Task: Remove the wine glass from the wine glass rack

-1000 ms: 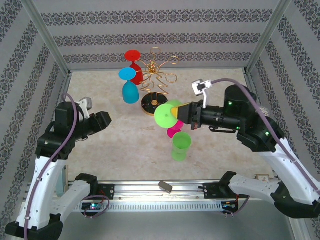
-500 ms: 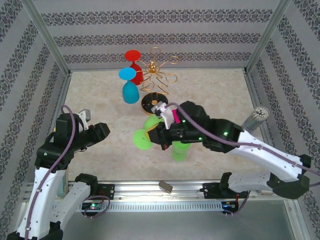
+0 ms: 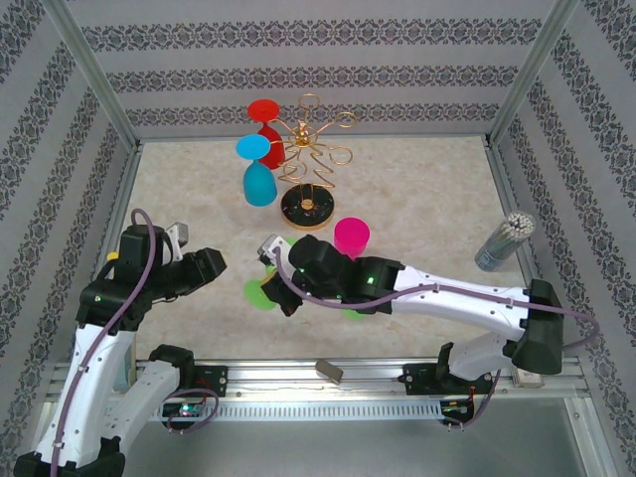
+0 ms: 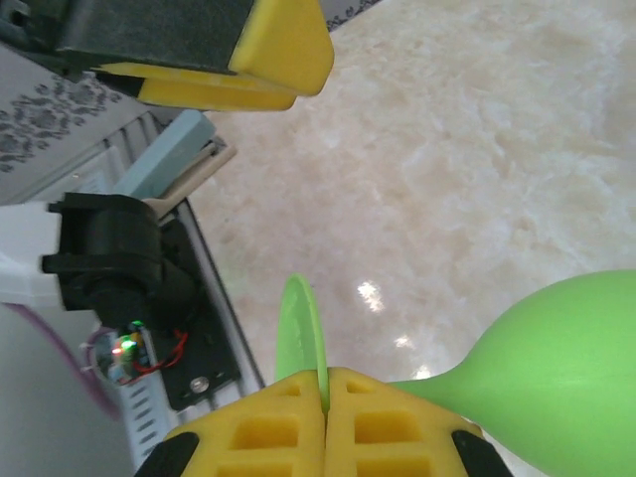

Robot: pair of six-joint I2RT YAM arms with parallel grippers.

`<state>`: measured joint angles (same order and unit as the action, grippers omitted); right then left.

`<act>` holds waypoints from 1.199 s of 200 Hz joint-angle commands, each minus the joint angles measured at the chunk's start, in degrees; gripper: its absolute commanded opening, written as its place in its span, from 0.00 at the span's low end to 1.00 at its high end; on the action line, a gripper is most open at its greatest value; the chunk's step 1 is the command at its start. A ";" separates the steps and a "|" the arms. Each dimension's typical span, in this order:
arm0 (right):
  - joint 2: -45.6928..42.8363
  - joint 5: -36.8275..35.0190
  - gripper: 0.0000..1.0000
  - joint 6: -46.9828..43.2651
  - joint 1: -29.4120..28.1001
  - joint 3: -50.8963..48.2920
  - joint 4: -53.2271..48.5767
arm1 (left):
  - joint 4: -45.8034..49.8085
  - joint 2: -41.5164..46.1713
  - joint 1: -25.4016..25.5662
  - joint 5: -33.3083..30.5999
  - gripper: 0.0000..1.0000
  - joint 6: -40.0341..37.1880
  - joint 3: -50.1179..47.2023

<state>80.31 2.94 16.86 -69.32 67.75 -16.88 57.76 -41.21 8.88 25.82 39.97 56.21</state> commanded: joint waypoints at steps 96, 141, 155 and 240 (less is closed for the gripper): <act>4.61 -24.45 0.00 -12.79 -6.03 -6.88 14.90 | -5.27 1.11 -0.71 12.61 0.53 10.82 -6.90; 6.82 -30.16 0.00 -15.37 -8.49 -7.00 17.60 | -12.13 2.63 -0.73 16.30 0.54 19.04 -10.49; 7.42 -31.04 0.00 -16.19 -9.05 -7.01 18.19 | -12.75 2.72 -0.71 16.52 0.54 20.15 -10.70; 9.25 -34.42 0.00 -18.59 -10.11 -6.16 21.98 | -17.99 4.04 -0.62 18.44 0.53 26.32 -14.37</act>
<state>88.84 -28.32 0.27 -78.28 61.36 1.50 43.27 -37.56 8.88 42.94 63.77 42.70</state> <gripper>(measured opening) 0.052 0.538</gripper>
